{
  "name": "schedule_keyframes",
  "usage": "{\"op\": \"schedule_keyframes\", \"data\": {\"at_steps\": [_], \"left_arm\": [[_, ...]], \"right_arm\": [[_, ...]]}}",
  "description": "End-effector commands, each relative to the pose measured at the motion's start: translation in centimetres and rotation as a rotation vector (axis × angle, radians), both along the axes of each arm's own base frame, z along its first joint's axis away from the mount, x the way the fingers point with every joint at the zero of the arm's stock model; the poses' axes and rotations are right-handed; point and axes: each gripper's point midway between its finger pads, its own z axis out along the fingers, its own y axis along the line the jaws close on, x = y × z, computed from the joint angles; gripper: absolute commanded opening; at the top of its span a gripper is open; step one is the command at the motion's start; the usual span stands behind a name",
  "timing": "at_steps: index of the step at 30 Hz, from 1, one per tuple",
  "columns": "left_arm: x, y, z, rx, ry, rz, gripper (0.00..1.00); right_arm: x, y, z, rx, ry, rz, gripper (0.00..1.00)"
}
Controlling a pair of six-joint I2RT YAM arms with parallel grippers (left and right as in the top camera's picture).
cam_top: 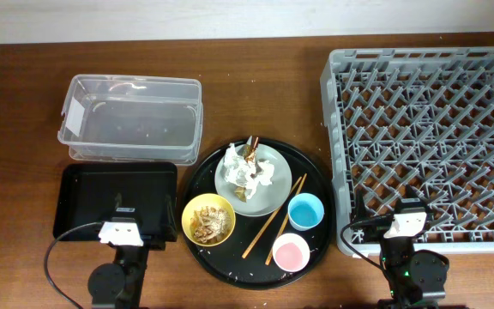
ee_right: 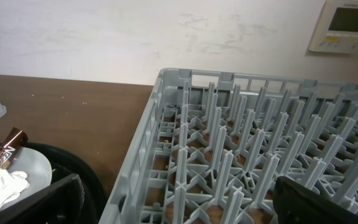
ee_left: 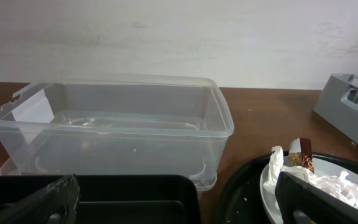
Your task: Sort waste into correct bins and load items into the dishwasher rack
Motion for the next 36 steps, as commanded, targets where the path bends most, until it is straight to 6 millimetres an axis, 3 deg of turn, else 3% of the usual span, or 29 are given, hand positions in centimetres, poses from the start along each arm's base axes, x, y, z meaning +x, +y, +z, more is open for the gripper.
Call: {"op": "schedule_keyframes", "data": {"at_steps": [1,22,26,30,36], "left_arm": [[0.0,-0.1,-0.1,0.017,-0.004,-0.008,0.99],[0.0,-0.6,-0.1,0.006,0.0,-0.039,0.99],[-0.5,-1.6,0.3,-0.042,0.052,-0.09,0.99],[-1.3,-1.5,1.5,-0.044,0.15,-0.088,0.99],[-2.2,-1.9,4.2,-0.051,0.326,-0.105,0.99]], "right_arm": [[0.0,0.0,-0.2,0.0,-0.001,-0.004,0.98],[-0.1,0.1,0.2,0.054,-0.007,0.0,0.98],[-0.3,0.1,1.3,0.2,0.015,-0.012,0.98],[-0.9,0.1,3.3,0.209,0.072,-0.016,0.98],[-2.2,0.7,5.7,0.21,0.32,-0.007,0.98]]}}
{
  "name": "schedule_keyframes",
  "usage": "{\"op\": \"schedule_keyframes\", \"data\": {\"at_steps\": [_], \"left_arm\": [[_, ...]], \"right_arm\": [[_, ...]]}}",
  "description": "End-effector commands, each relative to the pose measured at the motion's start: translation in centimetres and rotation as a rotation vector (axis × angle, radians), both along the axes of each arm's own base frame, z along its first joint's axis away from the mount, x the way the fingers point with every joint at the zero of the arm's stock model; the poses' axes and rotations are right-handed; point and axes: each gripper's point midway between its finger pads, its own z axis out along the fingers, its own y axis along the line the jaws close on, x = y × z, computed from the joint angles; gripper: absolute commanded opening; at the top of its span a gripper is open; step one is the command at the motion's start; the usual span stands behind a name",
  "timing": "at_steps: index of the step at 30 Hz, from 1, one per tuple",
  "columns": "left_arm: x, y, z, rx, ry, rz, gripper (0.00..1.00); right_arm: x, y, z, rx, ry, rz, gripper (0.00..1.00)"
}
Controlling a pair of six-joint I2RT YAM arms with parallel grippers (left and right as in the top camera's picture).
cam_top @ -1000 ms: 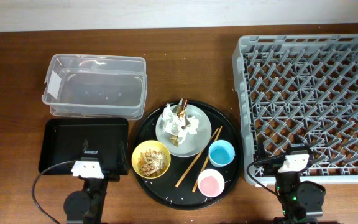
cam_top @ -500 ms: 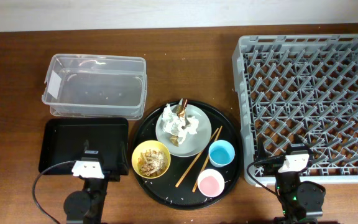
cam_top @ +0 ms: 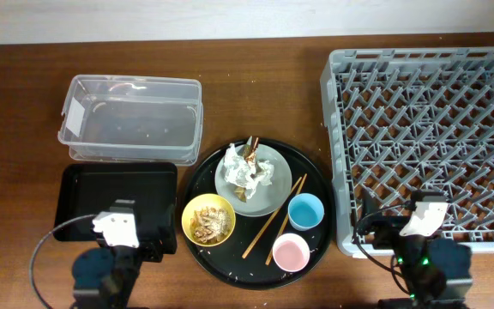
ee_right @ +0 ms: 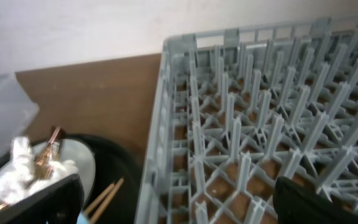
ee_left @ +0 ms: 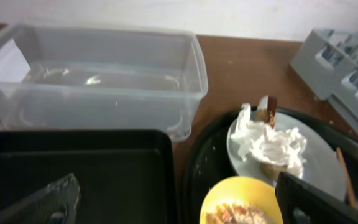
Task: Sort waste into correct bins and load items into the dishwasher rack
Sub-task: 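Reach the left gripper to the white plate and grasp the tissue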
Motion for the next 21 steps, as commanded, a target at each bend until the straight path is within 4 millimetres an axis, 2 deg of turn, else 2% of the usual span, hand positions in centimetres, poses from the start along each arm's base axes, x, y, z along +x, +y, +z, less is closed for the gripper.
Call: {"op": "schedule_keyframes", "data": {"at_steps": [1,5,8,12,16,18,21], "left_arm": [[0.2,-0.8,2.4,-0.022,0.072,-0.041,1.0],[0.6,-1.0,2.1,-0.024,0.26,-0.046,0.99],[0.4,-1.1,2.3,-0.026,0.433,-0.049,0.99],[0.2,-0.8,3.1,-0.013,0.547,-0.036,0.99],[0.5,-0.9,2.9,-0.016,0.563,-0.039,0.99],[0.9,-1.5,3.4,-0.037,0.534,-0.068,0.99],[2.9,-2.2,4.1,-0.06,0.484,-0.101,0.99]], "right_arm": [[-0.1,0.4,2.2,0.017,0.1,0.016,0.98],[-0.1,0.4,2.1,0.014,0.286,0.014,0.98],[-0.4,0.4,0.7,0.008,0.477,0.014,0.98],[-0.7,0.4,-0.6,0.006,0.659,0.012,0.98],[-0.3,0.4,-1.4,0.005,0.751,0.011,0.98],[-0.1,0.4,-1.6,0.005,0.762,0.011,0.98],[0.2,0.4,-1.4,0.005,0.748,0.011,0.98]]}}
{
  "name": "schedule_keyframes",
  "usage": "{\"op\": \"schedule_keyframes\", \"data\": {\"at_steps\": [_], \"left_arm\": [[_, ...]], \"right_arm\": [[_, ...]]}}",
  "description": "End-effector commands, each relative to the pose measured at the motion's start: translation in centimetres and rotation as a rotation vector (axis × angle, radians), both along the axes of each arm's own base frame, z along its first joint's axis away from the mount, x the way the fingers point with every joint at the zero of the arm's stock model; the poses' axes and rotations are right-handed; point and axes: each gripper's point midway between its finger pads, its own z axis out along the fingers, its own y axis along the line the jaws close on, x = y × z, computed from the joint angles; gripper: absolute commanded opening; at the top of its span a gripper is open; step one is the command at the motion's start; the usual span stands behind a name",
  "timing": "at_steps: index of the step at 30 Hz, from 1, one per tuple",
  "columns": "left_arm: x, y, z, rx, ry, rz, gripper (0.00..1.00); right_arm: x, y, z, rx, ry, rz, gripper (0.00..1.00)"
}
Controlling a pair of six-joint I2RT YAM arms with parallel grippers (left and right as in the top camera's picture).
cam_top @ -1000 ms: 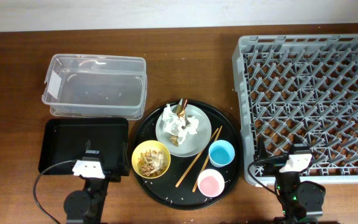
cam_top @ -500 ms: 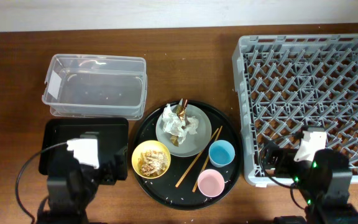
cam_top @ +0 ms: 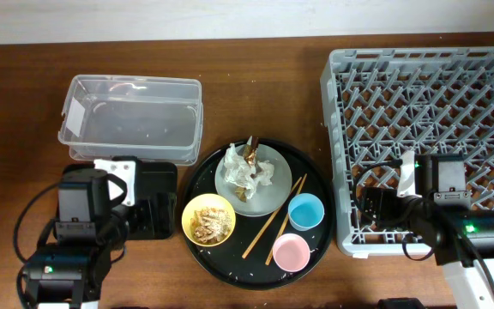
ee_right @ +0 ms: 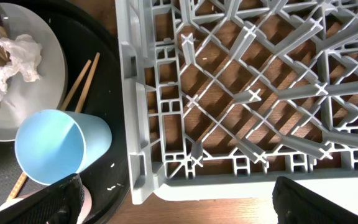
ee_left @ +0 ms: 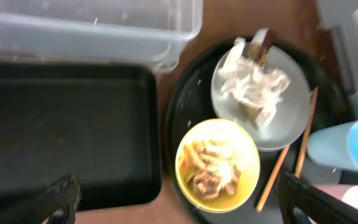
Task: Sort waste into correct bins and load items into the dishwasher rack
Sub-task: 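Reach the left gripper to the white plate and grasp the tissue, then carry the tissue left and drop it into the clear bin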
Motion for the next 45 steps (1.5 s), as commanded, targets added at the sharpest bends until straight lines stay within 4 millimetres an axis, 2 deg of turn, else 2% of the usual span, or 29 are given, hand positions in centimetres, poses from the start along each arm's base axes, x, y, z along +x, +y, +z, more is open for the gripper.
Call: {"op": "schedule_keyframes", "data": {"at_steps": [1,4,8,11,13,17,21,25,26,27,29,30,33,38,42,43,45], "left_arm": [[2.2,-1.3,0.9,-0.058,-0.038,-0.045,0.99],[4.6,-2.8,0.1,-0.075,-0.01,-0.098,0.99],[8.1,-7.7,-2.2,-0.062,0.013,-0.234,0.99],[9.9,-10.5,-5.2,0.014,0.031,-0.283,0.98],[10.7,-11.7,-7.1,0.076,0.041,-0.295,0.99],[11.8,-15.3,-11.6,0.152,0.055,-0.354,0.97],[12.6,-17.3,-14.8,0.162,0.066,-0.387,0.72],[12.7,-17.4,-17.4,0.177,0.109,-0.391,0.57],[12.7,-17.4,-17.7,0.179,0.115,-0.391,0.47],[12.7,-17.4,-17.7,0.18,0.116,-0.391,0.37],[12.7,-17.5,-17.5,0.177,0.111,-0.391,0.06],[12.7,-17.4,-17.3,0.177,0.11,-0.391,0.01],[12.3,-17.2,-15.4,0.171,0.091,-0.389,0.0],[12.0,-15.6,-9.9,0.193,-0.008,-0.341,0.01],[12.9,-11.8,-5.2,0.282,-0.132,-0.197,0.01],[13.5,-9.7,-3.7,0.315,-0.172,-0.122,0.01],[14.4,-7.1,-2.3,0.339,-0.208,-0.031,0.01]], "right_arm": [[0.7,0.2,1.1,0.006,-0.041,0.007,0.98],[0.9,0.2,1.1,0.007,-0.048,0.007,0.98],[1.0,0.2,1.2,0.007,-0.052,0.007,0.98],[0.9,0.2,1.2,0.007,-0.052,0.007,0.98],[0.9,0.2,1.2,0.006,-0.052,0.007,0.98],[0.9,0.2,1.1,0.006,-0.049,0.007,0.98],[0.9,0.2,1.1,0.006,-0.048,0.007,0.98],[0.9,0.2,1.1,0.006,-0.049,0.007,0.98],[0.9,0.2,1.1,0.006,-0.049,0.007,0.98],[0.9,0.2,1.1,0.006,-0.048,0.007,0.98],[0.9,0.2,1.1,0.006,-0.048,0.007,0.98],[0.9,0.2,1.1,0.006,-0.049,0.007,0.99],[0.8,0.2,1.1,0.006,-0.047,0.007,0.98],[0.7,0.2,1.0,0.006,-0.041,0.007,0.98],[0.7,0.2,1.0,0.006,-0.041,0.007,0.98],[0.7,0.2,1.0,0.006,-0.041,0.007,0.98],[0.7,0.2,1.1,0.006,-0.041,0.007,0.98]]}}
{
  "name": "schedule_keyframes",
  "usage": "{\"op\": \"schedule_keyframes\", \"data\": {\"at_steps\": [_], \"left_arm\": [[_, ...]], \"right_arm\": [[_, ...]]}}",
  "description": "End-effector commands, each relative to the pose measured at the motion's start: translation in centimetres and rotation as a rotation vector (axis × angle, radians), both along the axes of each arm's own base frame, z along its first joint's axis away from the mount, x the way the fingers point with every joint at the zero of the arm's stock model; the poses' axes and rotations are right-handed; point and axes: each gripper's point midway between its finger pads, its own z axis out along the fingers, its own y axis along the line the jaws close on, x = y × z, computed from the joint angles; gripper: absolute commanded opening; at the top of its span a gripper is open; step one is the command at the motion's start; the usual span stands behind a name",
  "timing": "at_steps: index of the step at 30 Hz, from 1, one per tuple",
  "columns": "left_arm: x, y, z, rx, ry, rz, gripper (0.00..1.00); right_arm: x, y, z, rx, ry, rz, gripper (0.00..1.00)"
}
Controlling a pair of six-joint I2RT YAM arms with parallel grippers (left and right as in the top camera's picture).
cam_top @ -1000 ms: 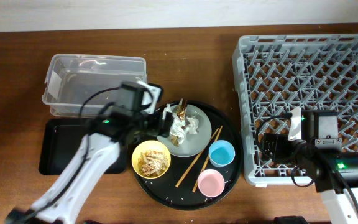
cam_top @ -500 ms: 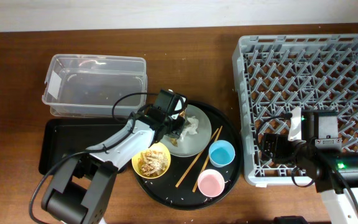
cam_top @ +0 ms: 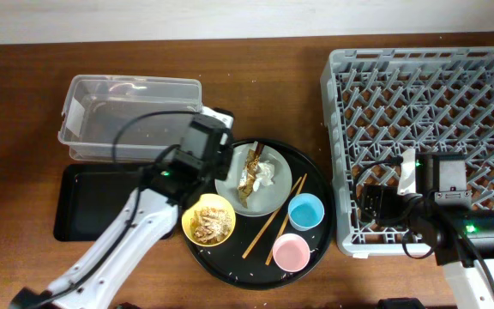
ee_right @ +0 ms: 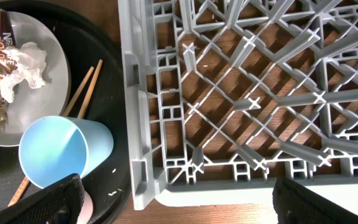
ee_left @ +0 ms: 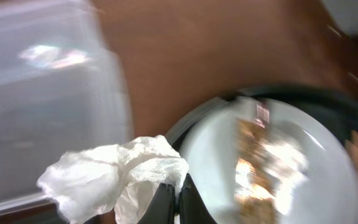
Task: Sort waste into correct bins and load items into the dishwasher rack
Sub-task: 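Carry the tissue left and drop it into the clear bin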
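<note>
My left gripper (ee_left: pixel 171 194) is shut on a crumpled white tissue (ee_left: pixel 117 171), held at the gap between the clear plastic bin (cam_top: pixel 135 79) and the grey plate (cam_top: pixel 268 199). A brown wrapper (cam_top: pixel 251 167) and another tissue (cam_top: pixel 267 174) lie on that plate. The plate shares the round black tray (cam_top: pixel 317 176) with a yellow bowl of food scraps (cam_top: pixel 208 219), a blue cup (cam_top: pixel 305 210), a pink cup (cam_top: pixel 291 251) and chopsticks (cam_top: pixel 273 219). My right gripper (ee_right: pixel 178 190) hangs open over the front left corner of the grey dishwasher rack (cam_top: pixel 427 86).
A black rectangular bin (cam_top: pixel 84 202) sits in front of the clear bin, left of the round tray. The left arm stretches diagonally across the black bin's right end. Cables trail behind both arms at the table's front edge.
My left gripper was open over the black bin; now it is at the plate's left edge, shut on a tissue that lay on the plate. The right gripper has barely shifted.
Both grippers stood open and low at the table's front edge, looking level across it. They were then higher and tilted down. After that they looked straight down over the black bin and the rack's corner. Now the left one holds a tissue from the plate.
</note>
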Motion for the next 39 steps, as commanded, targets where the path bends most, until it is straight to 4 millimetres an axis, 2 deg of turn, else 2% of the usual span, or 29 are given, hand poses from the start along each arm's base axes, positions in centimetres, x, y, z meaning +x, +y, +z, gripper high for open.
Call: {"op": "schedule_keyframes", "data": {"at_steps": [1,5,7,10,13,16,17,19,21,23,27,30,31,35,37,39], "left_arm": [[2.9,6.8,4.0,0.051,-0.149,0.229,0.0],[5.6,11.1,4.6,0.03,-0.211,0.352,0.01],[6.8,12.8,4.3,0.026,-0.232,0.399,0.05],[8.3,13.5,3.0,0.002,-0.228,0.406,0.43],[8.8,12.9,2.7,-0.022,-0.229,0.383,0.52],[8.2,10.1,3.4,-0.101,-0.212,0.275,0.53],[7.6,8.5,3.4,-0.138,-0.189,0.216,0.53],[5.7,3.7,2.6,-0.236,-0.099,0.044,0.53],[3.9,0.7,1.4,-0.265,-0.02,-0.05,0.58],[1.9,-2.0,-0.7,-0.244,0.068,-0.116,0.6],[-0.1,-6.2,-4.5,-0.207,0.165,-0.215,0.64],[-0.7,-7.6,-7.1,-0.181,0.217,-0.241,0.64],[-1.0,-7.8,-8.7,-0.165,0.251,-0.244,0.64],[-1.4,-7.4,-12.3,-0.121,0.325,-0.225,0.63],[-1.6,-7.2,-13.5,-0.108,0.355,-0.221,0.45],[-1.7,-7.1,-13.9,-0.103,0.365,-0.219,0.27]], "right_arm": [[0.3,0.2,0.7,0.006,-0.02,0.007,0.98],[0.3,0.2,0.7,0.006,-0.02,0.007,0.98],[0.3,0.2,0.7,0.006,-0.02,0.007,0.98],[0.3,0.2,0.7,0.006,-0.02,0.007,0.98],[0.3,0.2,0.7,0.006,-0.02,0.007,0.98],[0.3,0.2,0.7,0.006,-0.02,0.007,0.98],[0.3,0.2,0.7,0.006,-0.02,0.007,0.98],[0.3,0.2,0.7,0.006,-0.02,0.007,0.98],[0.3,0.2,0.7,0.006,-0.02,0.007,0.98],[0.3,0.2,0.7,0.006,-0.02,0.007,0.98],[0.3,0.2,0.7,0.006,-0.02,0.006,0.98],[0.3,0.2,0.7,0.006,-0.02,0.006,0.98],[0.3,0.2,0.7,0.006,-0.02,0.006,0.98],[0.3,0.2,0.7,0.006,-0.02,0.007,0.98],[0.3,0.2,0.7,0.006,-0.02,0.006,0.98],[0.3,0.2,0.7,0.006,-0.02,0.006,0.98]]}}
